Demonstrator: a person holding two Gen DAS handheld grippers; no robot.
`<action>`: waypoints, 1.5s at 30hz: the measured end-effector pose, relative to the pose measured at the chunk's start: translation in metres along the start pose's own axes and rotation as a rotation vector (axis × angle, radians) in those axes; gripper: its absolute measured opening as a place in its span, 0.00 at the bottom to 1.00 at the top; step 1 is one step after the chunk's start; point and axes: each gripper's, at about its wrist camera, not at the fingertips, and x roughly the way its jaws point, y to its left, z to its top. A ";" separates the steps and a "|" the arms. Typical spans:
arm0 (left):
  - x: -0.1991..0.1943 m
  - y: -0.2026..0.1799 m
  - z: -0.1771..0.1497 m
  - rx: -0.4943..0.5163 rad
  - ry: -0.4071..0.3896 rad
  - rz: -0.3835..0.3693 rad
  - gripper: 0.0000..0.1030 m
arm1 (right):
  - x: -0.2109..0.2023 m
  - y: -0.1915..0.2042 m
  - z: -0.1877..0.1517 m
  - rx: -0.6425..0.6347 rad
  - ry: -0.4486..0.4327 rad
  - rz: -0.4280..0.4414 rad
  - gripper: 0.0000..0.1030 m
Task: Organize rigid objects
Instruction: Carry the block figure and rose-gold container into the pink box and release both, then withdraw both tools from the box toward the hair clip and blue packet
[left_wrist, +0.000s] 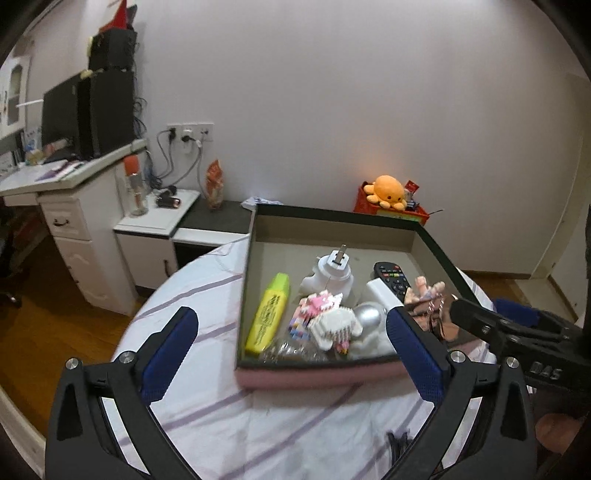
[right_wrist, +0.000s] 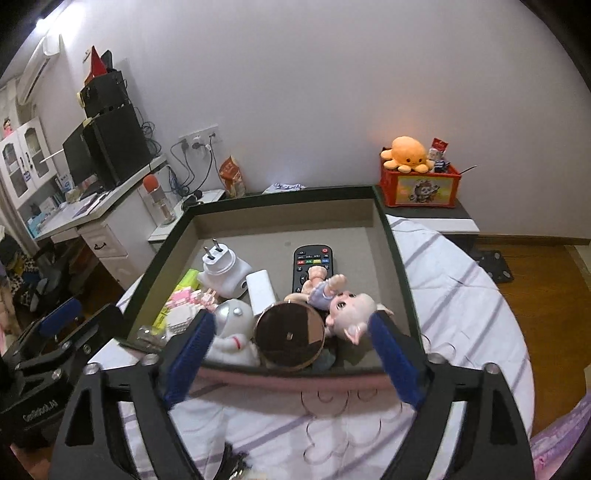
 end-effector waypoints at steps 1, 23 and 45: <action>-0.009 0.002 -0.002 -0.003 -0.004 0.009 1.00 | -0.009 0.002 -0.003 -0.001 -0.007 -0.013 1.00; -0.173 -0.009 -0.055 0.022 -0.089 0.014 1.00 | -0.183 0.020 -0.085 0.005 -0.146 -0.036 1.00; -0.265 -0.035 -0.088 0.088 -0.185 0.027 1.00 | -0.254 0.019 -0.131 0.027 -0.222 -0.035 1.00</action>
